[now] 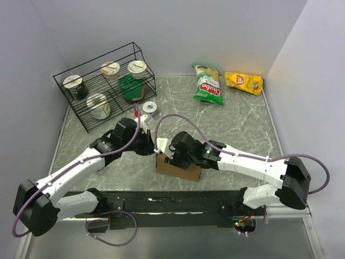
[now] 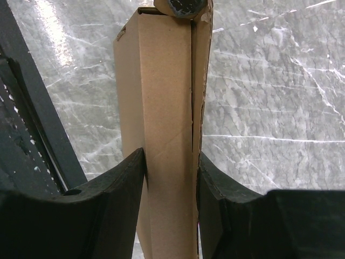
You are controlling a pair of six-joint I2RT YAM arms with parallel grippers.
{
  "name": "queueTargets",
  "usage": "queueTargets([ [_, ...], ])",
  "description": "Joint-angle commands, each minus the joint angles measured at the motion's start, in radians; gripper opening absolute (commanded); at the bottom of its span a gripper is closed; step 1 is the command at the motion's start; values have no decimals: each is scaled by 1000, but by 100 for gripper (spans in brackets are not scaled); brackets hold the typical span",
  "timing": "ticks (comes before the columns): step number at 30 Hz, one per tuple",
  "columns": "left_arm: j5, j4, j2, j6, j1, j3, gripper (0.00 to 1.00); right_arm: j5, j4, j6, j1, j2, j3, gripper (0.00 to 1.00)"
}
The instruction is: Fold the paper box
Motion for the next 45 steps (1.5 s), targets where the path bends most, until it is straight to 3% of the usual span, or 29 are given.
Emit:
queueTargets([
  [1,31,85,-17,-56,-36,-59,1,11,11,-32,17,26,-18,42],
  [18,-241,-7,-34,-57,-103,-104,1,29,14,-37,18,13,-23,41],
  [38,-302,-40,-40,-13,-120,-132,1,51,2,-40,17,4,-26,41],
  [45,-351,-34,-4,-33,-191,-139,1,59,-3,-43,17,-5,-28,41],
])
